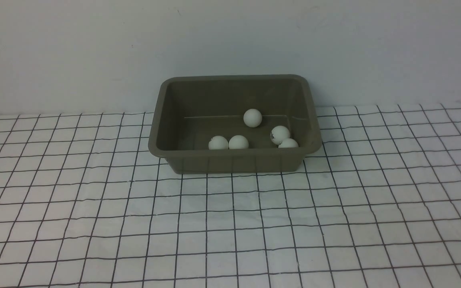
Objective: Put the table tennis balls into the box on the white checkered tablecloth.
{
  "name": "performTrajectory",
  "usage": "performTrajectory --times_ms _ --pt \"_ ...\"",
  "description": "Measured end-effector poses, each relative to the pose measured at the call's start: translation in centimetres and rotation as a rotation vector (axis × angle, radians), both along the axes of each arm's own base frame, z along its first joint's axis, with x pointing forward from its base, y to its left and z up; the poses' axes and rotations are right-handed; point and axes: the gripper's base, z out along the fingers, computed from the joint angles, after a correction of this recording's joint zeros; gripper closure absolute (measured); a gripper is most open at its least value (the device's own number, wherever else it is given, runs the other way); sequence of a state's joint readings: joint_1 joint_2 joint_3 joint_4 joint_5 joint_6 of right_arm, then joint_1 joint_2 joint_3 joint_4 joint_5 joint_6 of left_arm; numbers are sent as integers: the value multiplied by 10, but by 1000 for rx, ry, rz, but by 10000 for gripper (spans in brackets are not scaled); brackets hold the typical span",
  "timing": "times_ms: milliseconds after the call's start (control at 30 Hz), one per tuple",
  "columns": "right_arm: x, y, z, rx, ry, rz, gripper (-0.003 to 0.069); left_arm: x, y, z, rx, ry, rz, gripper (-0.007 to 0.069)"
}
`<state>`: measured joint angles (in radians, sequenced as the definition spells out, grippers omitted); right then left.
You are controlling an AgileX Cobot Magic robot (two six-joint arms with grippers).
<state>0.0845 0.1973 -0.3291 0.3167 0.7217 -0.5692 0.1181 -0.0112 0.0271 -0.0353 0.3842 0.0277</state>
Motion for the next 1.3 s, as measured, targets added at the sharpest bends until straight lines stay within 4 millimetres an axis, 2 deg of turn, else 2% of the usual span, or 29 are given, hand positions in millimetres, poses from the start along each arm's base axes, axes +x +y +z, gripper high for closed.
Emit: performTrajectory --times_ms 67,200,433,800,1300 --pt "3 -1 -3 3 -26 -15 198 0 0 0 0 0 0 356" --pt "10 -3 -23 32 -60 -55 198 0 0 0 0 0 0 356" --pt "16 -7 -46 216 -129 -156 198 0 0 0 0 0 0 356" --pt "15 -16 -76 386 -66 -340 198 0 0 0 1 0 0 356" --pt "9 -21 -82 325 -65 -388 198 0 0 0 1 0 0 356"
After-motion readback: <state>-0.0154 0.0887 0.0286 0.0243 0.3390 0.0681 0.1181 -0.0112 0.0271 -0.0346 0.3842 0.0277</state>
